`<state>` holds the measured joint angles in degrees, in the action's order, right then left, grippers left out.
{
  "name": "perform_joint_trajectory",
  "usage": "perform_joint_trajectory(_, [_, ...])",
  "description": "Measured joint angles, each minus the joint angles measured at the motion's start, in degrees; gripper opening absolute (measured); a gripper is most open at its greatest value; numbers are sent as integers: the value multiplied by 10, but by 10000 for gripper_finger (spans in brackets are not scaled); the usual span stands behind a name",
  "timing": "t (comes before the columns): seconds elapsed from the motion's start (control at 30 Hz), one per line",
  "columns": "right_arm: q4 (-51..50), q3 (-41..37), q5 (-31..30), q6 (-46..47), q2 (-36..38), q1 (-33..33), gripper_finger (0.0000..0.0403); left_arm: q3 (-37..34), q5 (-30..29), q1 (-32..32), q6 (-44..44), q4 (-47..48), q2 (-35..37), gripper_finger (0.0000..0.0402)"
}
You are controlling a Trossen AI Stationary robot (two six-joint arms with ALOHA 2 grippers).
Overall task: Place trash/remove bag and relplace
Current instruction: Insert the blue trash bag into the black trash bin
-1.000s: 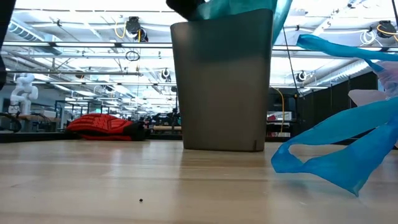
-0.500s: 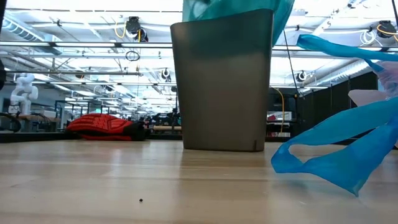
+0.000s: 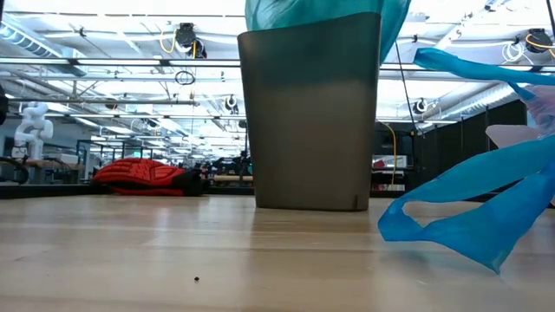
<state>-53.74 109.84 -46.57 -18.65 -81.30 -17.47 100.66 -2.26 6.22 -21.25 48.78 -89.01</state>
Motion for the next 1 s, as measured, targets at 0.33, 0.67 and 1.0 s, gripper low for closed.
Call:
perform_joint_trajectory(0.33, [-4, 0, -33, -5, 2, -44, 0, -47, 4, 33, 16, -79, 40, 0])
perform_joint_trajectory(0.67, [-11, 0, -30, -4, 2, -71, 0, -299, 217, 76, 143, -421, 101, 0])
perform_joint_trajectory(1.0, [0, 0, 4, -22, 2, -70, 0, -281, 259, 72, 164, -520, -22, 0])
